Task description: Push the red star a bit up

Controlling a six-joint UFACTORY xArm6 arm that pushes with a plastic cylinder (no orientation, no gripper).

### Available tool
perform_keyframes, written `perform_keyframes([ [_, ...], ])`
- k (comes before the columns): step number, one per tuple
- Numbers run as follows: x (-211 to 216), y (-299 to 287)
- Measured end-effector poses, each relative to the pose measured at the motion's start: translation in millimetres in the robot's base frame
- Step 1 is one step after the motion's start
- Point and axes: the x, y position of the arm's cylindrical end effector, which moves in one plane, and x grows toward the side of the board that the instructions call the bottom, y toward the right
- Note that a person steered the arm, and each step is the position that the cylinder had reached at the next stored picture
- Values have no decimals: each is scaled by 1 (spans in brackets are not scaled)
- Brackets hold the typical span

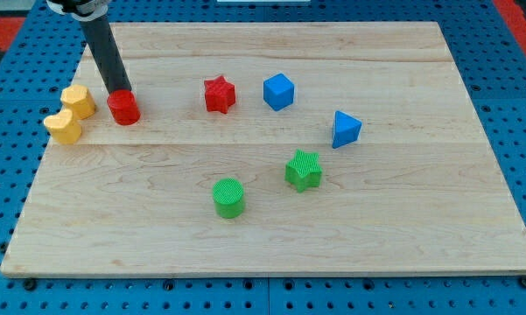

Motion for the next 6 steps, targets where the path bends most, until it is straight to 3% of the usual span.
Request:
perform_keyframes([
  [6, -28, 14],
])
